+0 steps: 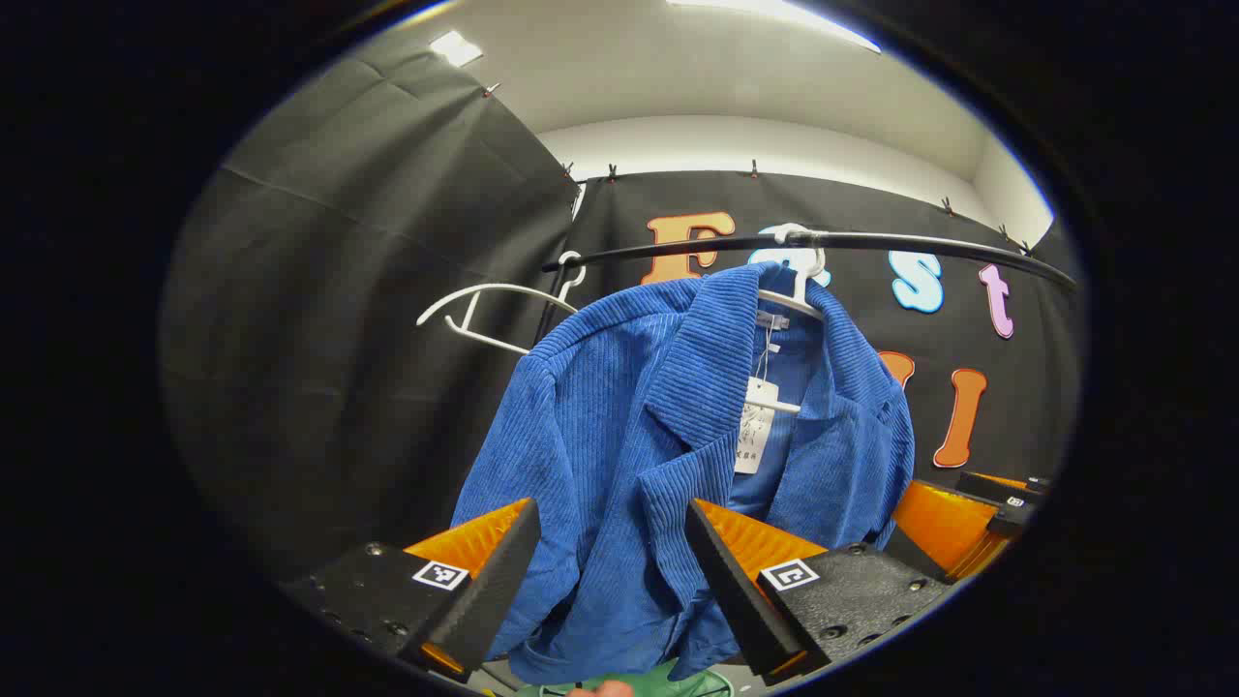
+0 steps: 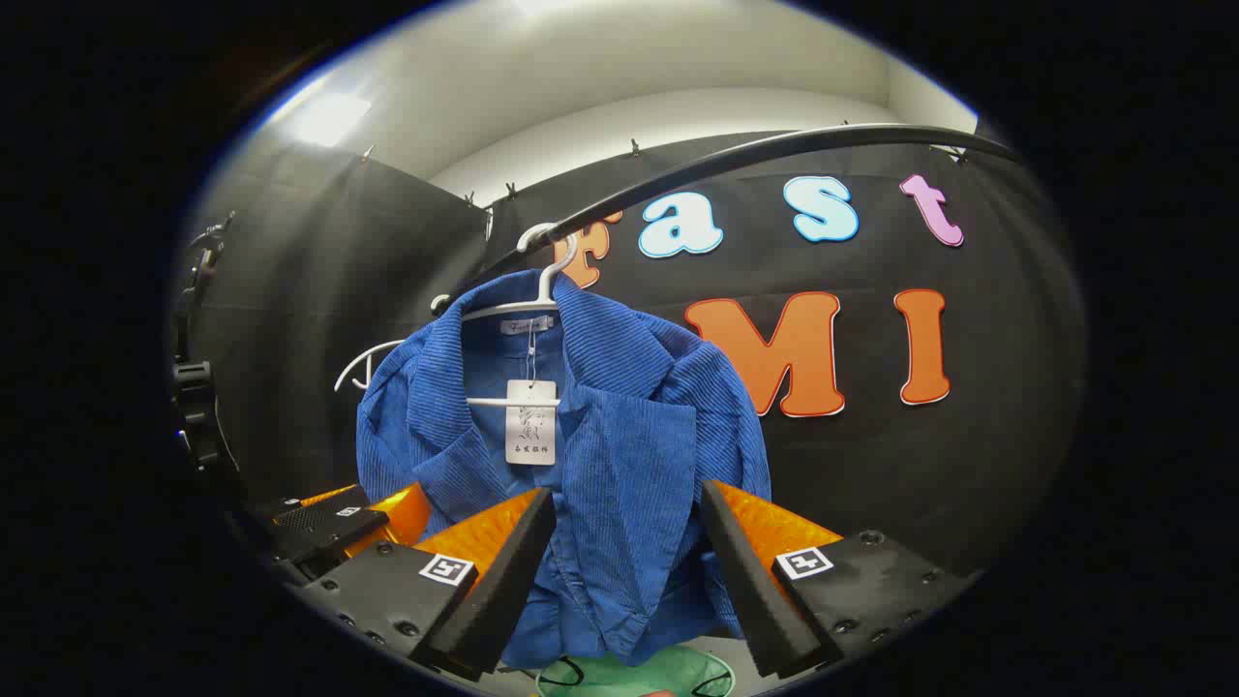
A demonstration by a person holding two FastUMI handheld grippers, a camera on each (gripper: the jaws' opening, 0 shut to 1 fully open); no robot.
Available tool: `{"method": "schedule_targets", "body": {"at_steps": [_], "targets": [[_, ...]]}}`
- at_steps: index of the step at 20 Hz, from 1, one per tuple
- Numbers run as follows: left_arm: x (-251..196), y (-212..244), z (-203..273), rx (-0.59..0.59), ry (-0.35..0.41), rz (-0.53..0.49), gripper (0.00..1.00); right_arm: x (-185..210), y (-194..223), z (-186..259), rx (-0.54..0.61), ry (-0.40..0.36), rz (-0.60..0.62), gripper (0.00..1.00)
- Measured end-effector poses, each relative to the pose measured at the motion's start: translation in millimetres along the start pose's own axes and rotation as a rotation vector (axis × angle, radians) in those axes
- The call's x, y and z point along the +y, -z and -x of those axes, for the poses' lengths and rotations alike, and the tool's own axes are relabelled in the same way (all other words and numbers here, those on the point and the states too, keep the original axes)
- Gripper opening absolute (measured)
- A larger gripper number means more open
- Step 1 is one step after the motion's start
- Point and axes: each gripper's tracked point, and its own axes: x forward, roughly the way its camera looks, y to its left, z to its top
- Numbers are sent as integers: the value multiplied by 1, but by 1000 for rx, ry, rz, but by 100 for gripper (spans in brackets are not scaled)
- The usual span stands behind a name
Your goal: Grasp the clothes on the hanger with both hands and then place them into the laundry hamper below.
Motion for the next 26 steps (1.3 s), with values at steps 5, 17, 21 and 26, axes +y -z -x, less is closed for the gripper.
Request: {"method": "schedule_targets", "body": {"at_steps": [5, 17, 21, 26], "targets": [[0, -8, 5, -10, -17, 3, 92, 4, -4, 9, -8, -9, -5, 98], [20, -39, 26, -50, -142, -8, 91, 13, -15, 24, -11, -73, -74, 94], [11, -53, 29, -72, -133, -6, 92, 12, -23, 27, -19, -92, -63, 94], [-6, -56, 48, -88, -110, -20, 92, 5, -11, 38, -8, -185, -84, 94]]}}
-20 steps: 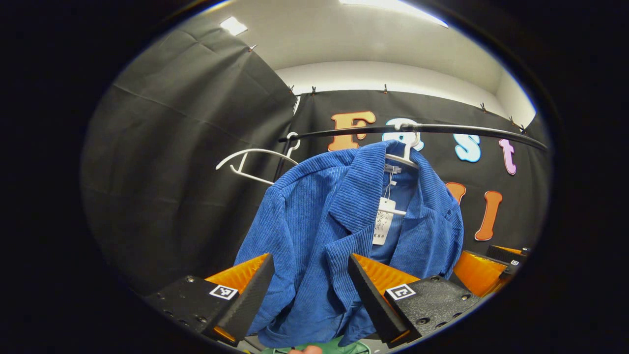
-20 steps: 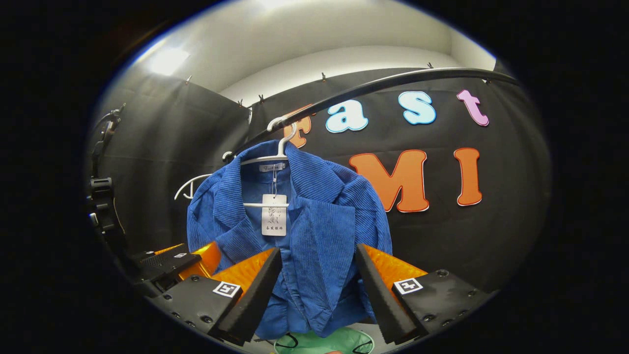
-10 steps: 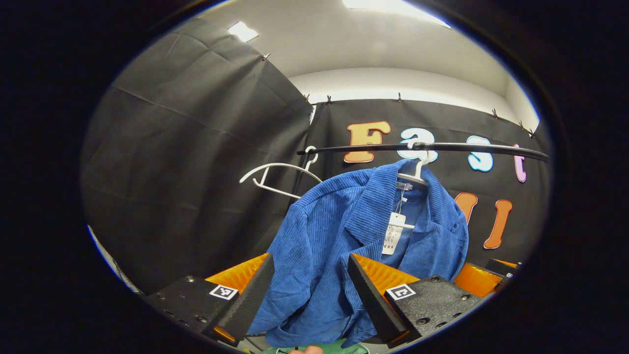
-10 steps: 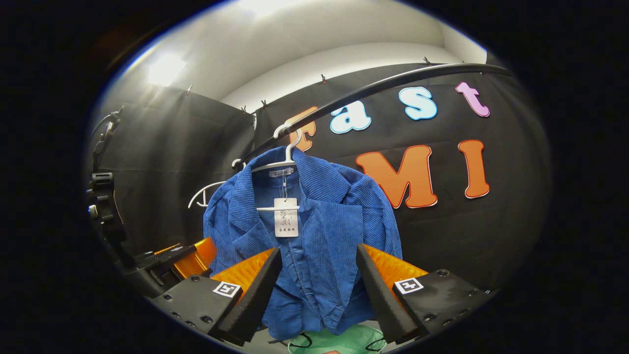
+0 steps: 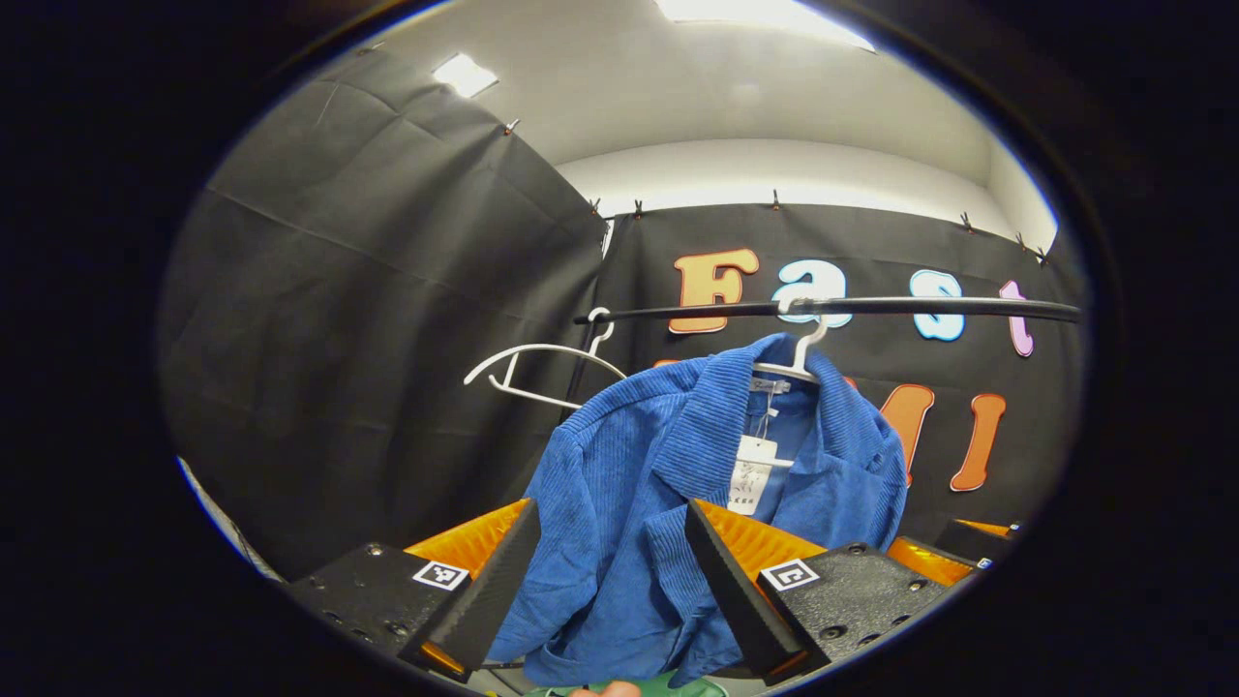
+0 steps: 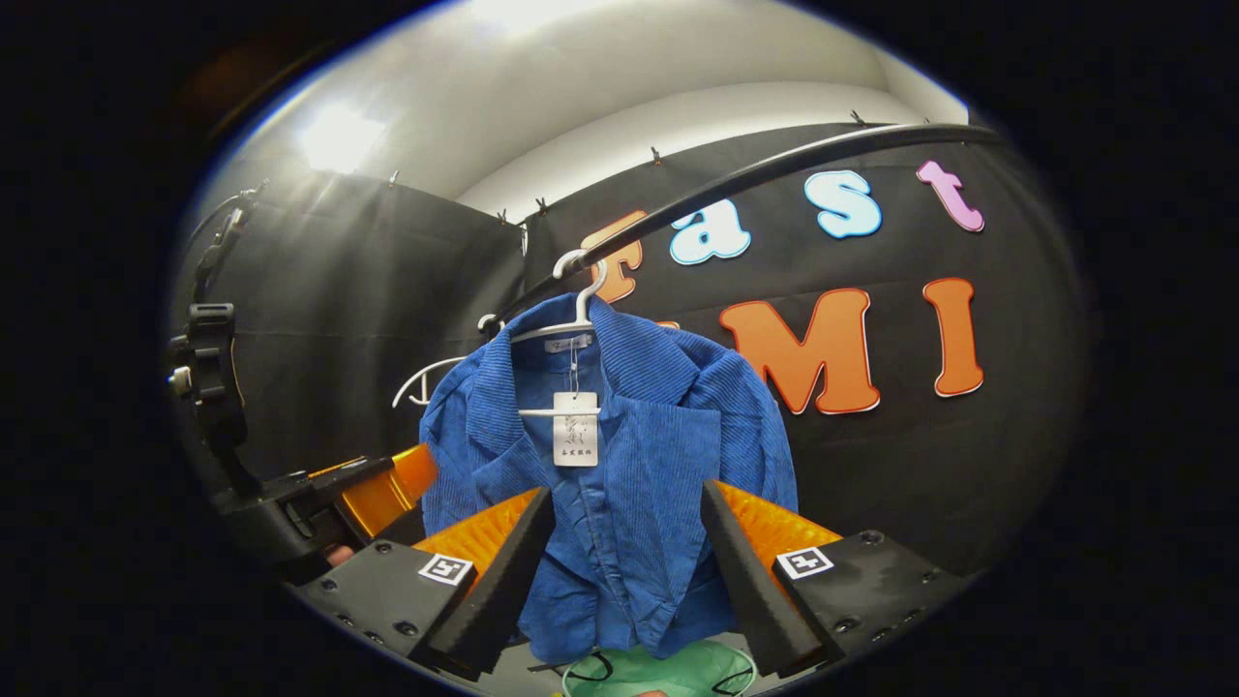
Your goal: Grasp the clothes on the hanger with both hands and then place them into the laundry hamper below.
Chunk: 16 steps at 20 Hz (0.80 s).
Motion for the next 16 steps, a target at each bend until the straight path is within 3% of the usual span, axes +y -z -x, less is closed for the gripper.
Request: {"method": "schedule_targets", "body": {"at_steps": [1, 2, 5, 6, 7, 9, 10, 11, 13, 14, 16], "targets": [[1, -1, 7, 0, -8, -1, 95, -5, 2, 2, 1, -14, -14, 98], [2, -4, 16, -7, -18, 4, 92, -12, 3, 2, -3, -24, -16, 94], [8, -10, 32, -22, -59, -18, 91, -28, 4, -7, -6, -63, -1, 93], [10, -12, 34, -24, -71, -33, 91, -33, 4, -12, -3, -70, -5, 98], [10, -13, 35, -26, -77, -42, 91, -39, 5, -17, -4, -72, -11, 94], [11, -13, 33, -20, -81, -23, 92, -52, 5, -30, -8, -32, -17, 94], [10, -12, 29, -17, -69, -4, 92, -55, 8, -32, -1, -18, -8, 93], [10, -8, 23, -12, -52, 10, 92, -54, 12, -36, 11, -15, 5, 99], [15, 2, 11, 4, -11, 26, 92, -53, 18, -45, 21, 13, 37, 89], [15, 6, 5, 18, 13, 29, 92, -56, 18, -52, 17, 52, 41, 97], [23, 16, -4, 51, 54, 7, 92, -44, 27, -70, 32, 73, 40, 97]]}}
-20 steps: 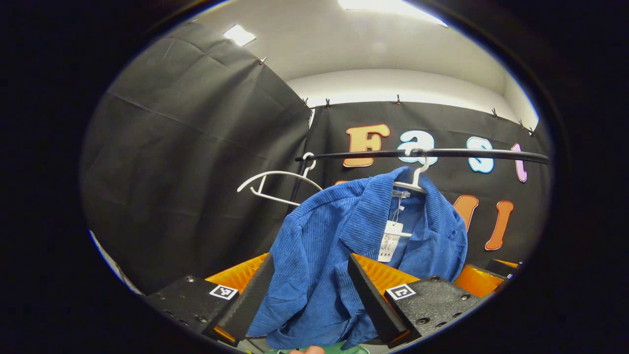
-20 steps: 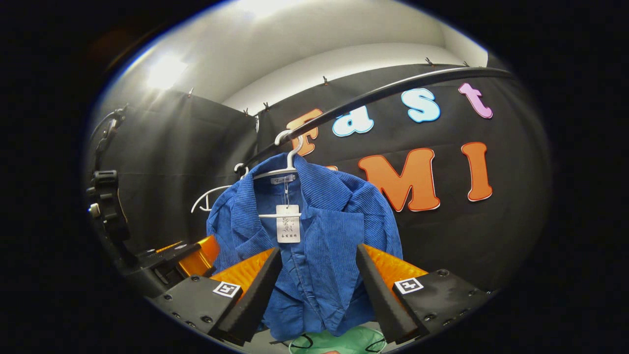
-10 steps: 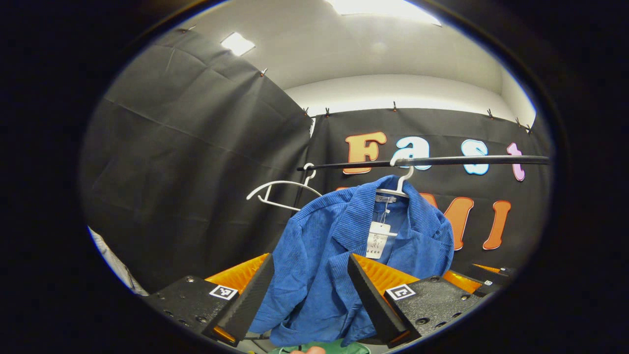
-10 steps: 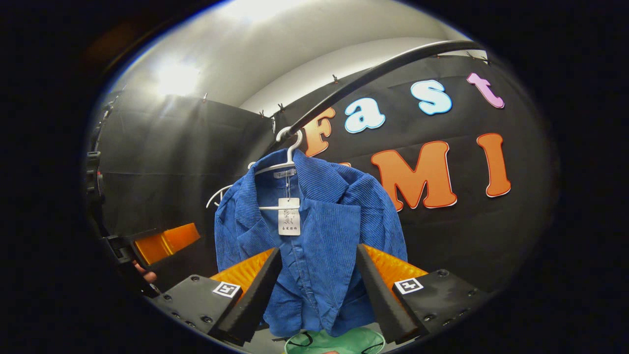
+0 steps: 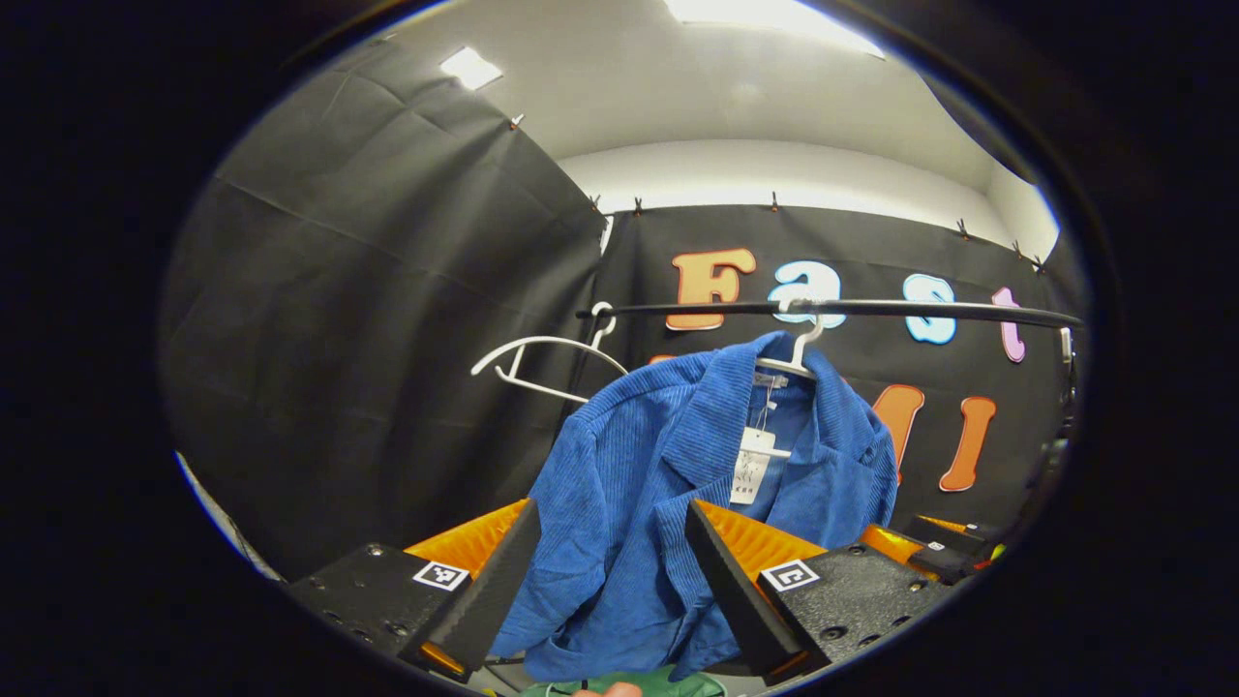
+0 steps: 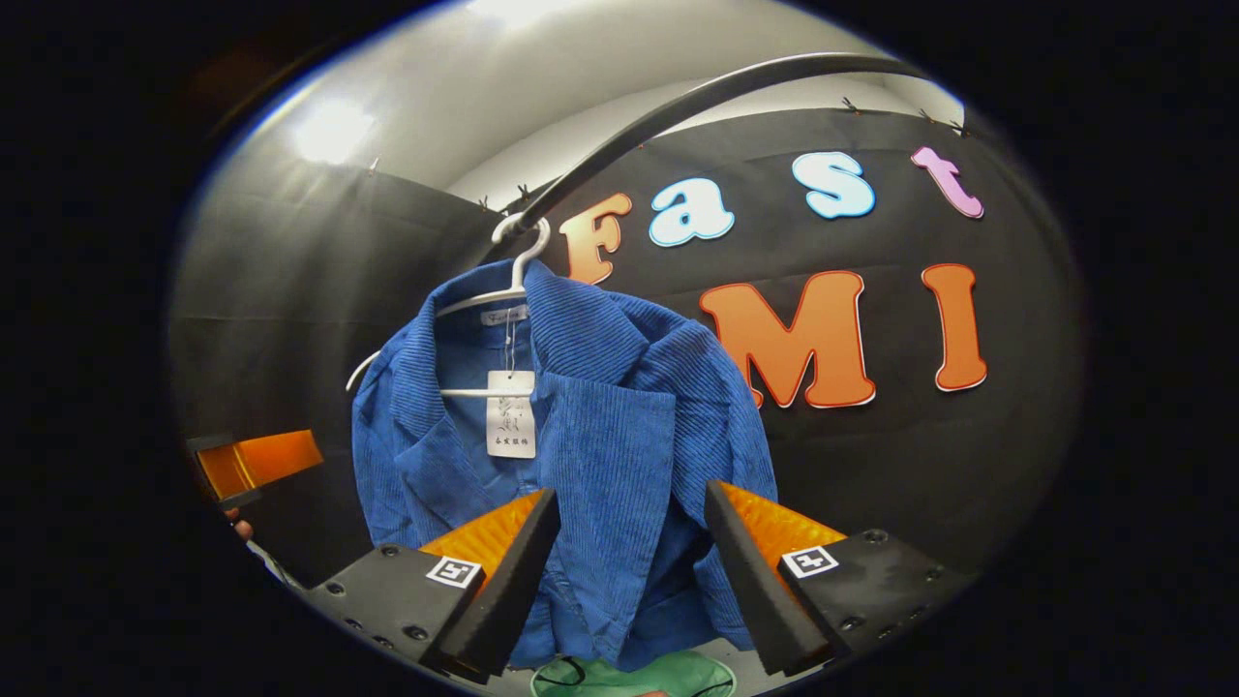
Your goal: Grasp the clothes on the hanger with both hands and then place them into the laundry hamper below.
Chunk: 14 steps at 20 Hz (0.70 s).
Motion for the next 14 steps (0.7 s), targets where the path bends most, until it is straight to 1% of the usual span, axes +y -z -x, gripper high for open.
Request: {"method": "schedule_targets", "body": {"at_steps": [1, 2, 3, 4, 5, 6, 7, 8, 9, 10, 11, 12, 13, 14], "targets": [[6, 3, -2, 6, 13, -8, 92, 8, 7, -14, 11, 5, 9, 88], [9, 8, -6, 14, 37, -11, 95, 11, 14, -27, 18, 26, 15, 89], [8, 15, -8, 28, 82, -11, 95, 12, 20, -40, 24, 50, 17, 100], [6, 21, -11, 38, 127, -24, 92, 15, 25, -52, 34, 64, 8, 100], [9, 24, -13, 42, 153, -49, 92, 21, 28, -61, 46, 65, -14, 98], [13, 24, -14, 40, 165, -79, 98, 28, 30, -69, 54, 55, -43, 89], [14, 23, -14, 38, 177, -102, 92, 36, 31, -74, 56, 38, -64, 89], [13, 22, -12, 34, 184, -115, 92, 42, 34, -82, 56, 26, -71, 98], [13, 21, -11, 27, 184, -114, 95, 45, 38, -89, 57, 21, -64, 89], [11, 23, -8, 25, 179, -104, 95, 46, 43, -94, 67, 22, -52, 98], [9, 26, -6, 35, 168, -91, 95, 45, 47, -99, 75, 25, -35, 98], [7, 31, -2, 47, 155, -76, 95, 37, 50, -104, 77, 58, -11, 98], [5, 32, 0, 52, 147, -58, 92, 26, 53, -109, 73, 100, 6, 98], [4, 34, 3, 56, 140, -44, 95, 16, 56, -112, 74, 140, 7, 97]]}}
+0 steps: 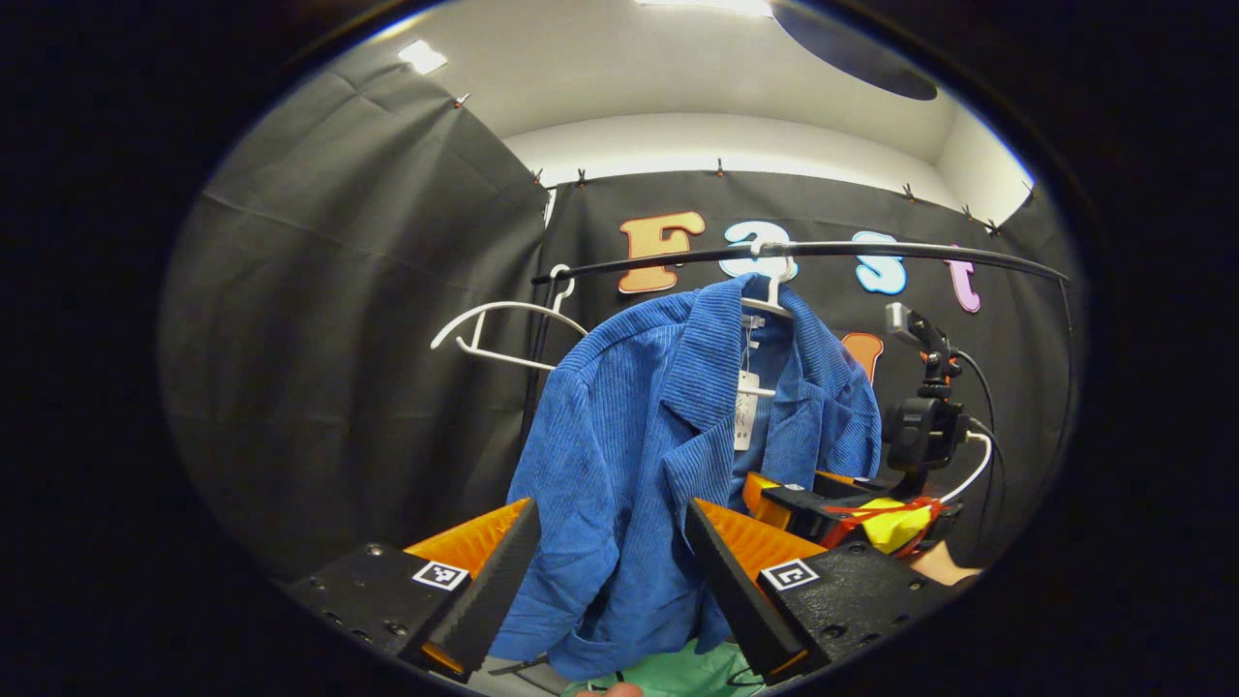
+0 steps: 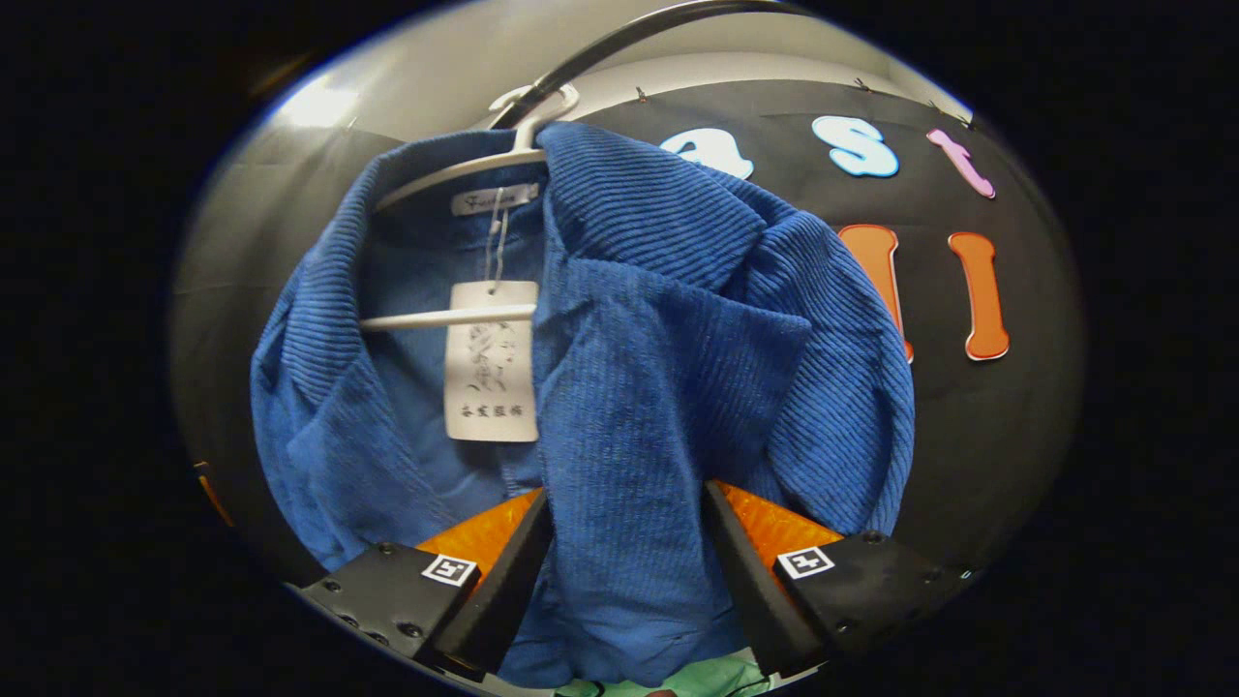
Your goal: Grasp the clothes on the hanger with both hands and then place them into the laundry hamper below.
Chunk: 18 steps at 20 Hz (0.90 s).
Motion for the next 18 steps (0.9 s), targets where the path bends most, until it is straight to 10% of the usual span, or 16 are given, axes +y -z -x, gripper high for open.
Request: {"method": "schedule_targets", "body": {"at_steps": [5, 8, 18], "targets": [[1, 3, 0, -5, -44, -19, 92, -36, 3, -5, -3, 35, -18, 95], [-5, 6, -6, -7, -46, -29, 95, -43, -13, 13, -31, -33, -45, 13], [-48, 28, -62, 69, 30, 126, 92, -64, -121, 113, -265, -145, 30, 11]]}}
